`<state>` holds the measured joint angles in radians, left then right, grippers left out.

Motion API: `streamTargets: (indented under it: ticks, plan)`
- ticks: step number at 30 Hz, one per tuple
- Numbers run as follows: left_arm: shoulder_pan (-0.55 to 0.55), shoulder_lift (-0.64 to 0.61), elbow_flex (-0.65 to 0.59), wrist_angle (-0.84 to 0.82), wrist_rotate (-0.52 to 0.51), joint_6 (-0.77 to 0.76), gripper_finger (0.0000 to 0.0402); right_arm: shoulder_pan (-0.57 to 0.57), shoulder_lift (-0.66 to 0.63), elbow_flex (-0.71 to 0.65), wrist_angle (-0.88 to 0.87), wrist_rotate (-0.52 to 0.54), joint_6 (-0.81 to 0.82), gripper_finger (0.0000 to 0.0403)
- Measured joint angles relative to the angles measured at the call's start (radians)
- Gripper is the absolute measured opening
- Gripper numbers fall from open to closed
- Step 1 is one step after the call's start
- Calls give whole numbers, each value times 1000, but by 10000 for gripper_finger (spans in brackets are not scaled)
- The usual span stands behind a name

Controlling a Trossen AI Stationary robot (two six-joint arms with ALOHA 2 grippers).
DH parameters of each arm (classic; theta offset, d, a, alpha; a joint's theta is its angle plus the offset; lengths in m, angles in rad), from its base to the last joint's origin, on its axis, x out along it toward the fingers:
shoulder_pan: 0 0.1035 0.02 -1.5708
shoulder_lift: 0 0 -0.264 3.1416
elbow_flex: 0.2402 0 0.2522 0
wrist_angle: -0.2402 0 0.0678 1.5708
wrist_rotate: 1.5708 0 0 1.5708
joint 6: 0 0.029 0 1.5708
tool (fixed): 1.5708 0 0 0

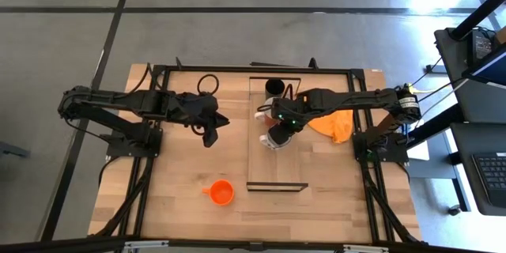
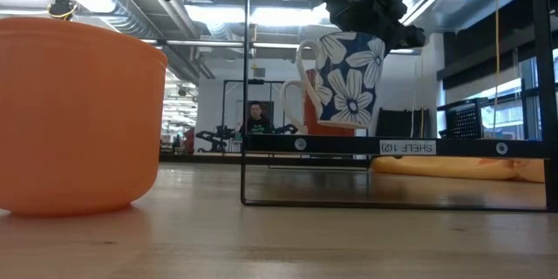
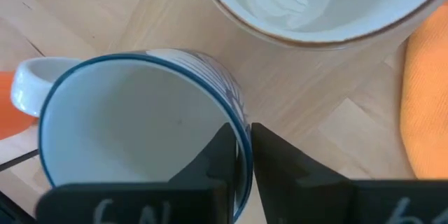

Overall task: Stack small to large cups/mugs on shelf
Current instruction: Put the blue pattern mug align with the red pattern cup on the shelf

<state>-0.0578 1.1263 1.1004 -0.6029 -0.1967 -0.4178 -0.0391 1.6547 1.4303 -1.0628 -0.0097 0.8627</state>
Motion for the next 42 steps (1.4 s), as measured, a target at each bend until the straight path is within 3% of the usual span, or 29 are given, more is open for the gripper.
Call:
streamTargets:
  ticks: [42]
  plan:
    - [0,0,0,0,-29,1,39,14,3,-13,2,41,25,46]
